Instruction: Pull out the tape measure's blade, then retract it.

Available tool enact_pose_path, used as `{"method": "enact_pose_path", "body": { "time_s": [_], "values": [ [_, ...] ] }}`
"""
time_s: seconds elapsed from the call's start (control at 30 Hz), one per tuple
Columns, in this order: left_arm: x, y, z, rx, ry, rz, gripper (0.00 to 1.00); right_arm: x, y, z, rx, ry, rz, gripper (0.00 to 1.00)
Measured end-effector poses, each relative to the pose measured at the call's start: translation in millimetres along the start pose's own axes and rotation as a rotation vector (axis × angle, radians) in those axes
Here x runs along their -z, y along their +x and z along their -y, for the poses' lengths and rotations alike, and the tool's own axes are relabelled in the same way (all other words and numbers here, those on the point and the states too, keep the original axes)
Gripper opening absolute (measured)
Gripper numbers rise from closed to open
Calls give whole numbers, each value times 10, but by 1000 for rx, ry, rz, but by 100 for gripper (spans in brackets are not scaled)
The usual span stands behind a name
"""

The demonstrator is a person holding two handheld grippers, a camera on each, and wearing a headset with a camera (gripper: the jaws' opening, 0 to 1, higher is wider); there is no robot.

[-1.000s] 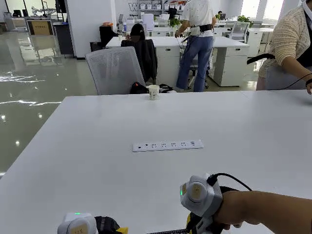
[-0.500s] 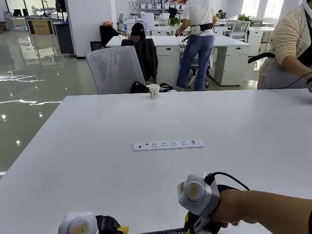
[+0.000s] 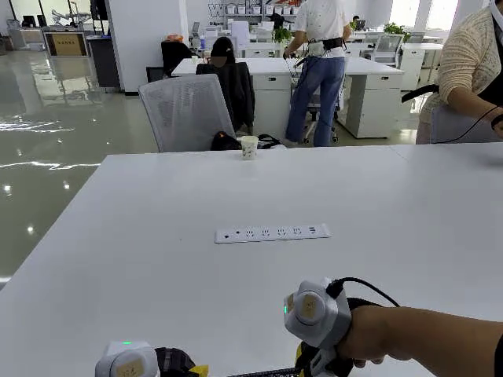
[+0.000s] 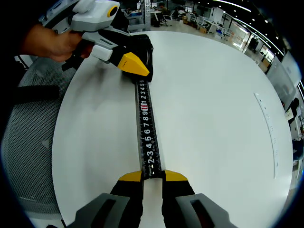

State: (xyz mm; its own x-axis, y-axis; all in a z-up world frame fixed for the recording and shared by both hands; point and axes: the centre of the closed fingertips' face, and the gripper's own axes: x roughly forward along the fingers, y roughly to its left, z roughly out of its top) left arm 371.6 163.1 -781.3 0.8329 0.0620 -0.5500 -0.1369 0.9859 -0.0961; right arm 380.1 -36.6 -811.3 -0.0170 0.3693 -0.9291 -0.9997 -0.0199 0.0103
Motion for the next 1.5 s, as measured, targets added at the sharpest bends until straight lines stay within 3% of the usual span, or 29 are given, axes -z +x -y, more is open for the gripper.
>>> {"method": "enact_pose_path", "body": {
  "time_s": [1.5],
  "values": [
    [-8,38,-19,-5,-8,-4,64,-110,37,-14,-5,-22,10,12]
  ]
}}
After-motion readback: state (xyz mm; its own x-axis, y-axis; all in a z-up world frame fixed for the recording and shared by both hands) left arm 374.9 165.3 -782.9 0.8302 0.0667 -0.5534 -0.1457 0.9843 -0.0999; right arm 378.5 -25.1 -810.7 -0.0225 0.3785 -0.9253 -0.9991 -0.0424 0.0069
